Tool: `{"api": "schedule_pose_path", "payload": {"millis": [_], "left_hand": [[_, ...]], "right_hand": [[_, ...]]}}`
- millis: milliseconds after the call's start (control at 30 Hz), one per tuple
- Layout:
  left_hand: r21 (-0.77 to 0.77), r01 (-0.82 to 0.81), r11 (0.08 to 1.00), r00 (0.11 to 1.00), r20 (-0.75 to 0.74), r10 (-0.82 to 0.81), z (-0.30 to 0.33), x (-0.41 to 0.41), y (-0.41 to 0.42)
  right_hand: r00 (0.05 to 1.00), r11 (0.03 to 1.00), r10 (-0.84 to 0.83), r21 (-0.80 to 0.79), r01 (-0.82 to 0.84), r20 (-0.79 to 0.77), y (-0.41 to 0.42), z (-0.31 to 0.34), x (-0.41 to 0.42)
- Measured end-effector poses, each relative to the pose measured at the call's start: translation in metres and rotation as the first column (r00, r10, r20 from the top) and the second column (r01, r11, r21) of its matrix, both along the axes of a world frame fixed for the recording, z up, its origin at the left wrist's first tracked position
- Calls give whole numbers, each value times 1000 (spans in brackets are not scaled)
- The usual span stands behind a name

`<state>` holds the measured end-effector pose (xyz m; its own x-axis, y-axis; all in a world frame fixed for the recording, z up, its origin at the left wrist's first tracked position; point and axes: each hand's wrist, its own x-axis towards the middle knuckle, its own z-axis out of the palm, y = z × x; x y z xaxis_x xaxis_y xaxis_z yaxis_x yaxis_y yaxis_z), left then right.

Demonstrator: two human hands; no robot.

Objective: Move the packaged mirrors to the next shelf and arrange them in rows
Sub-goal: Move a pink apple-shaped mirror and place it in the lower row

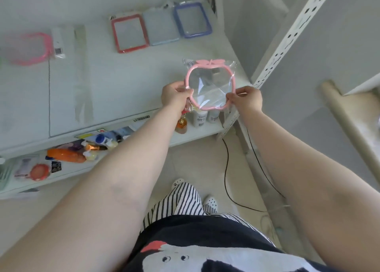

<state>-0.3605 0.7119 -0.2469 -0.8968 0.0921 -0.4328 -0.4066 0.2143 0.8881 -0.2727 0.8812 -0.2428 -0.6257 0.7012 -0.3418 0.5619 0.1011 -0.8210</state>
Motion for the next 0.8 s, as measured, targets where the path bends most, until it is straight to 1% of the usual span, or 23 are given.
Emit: {"api": "schedule_pose_path", "payload": {"millis": [100, 200, 267, 367, 500, 700, 800], "left_hand": [[-6, -61, 998, 998, -19, 61, -1, -23, 5], [-10, -109, 994, 994, -16, 109, -5, -51, 18], [3, -119, 993, 993, -22, 119, -3, -71, 29], [27, -126, 992, 989, -75, 127, 2, -102, 46], [-24, -130, 991, 984, -129, 126, 1, -132, 65], [-91, -135, 987, 985, -117, 124, -17, -156, 82], [-162, -110, 981, 991, -90, 96, -39, -154, 83]], "right_hand": [[998, 998, 58, 2, -58, -14, 8, 2, -29], [997, 997, 71, 40, -70, -18, 19, 4, -60], [998, 997, 62, 39, -61, -24, 30, 7, -82], [996, 999, 39, 27, -37, -83, 45, 12, -116], [991, 999, 37, 20, -35, -127, 63, 12, -153], [990, 995, 97, -11, -98, -103, 85, -9, -184], [991, 991, 133, 9, -133, -22, 93, -28, -186]]}}
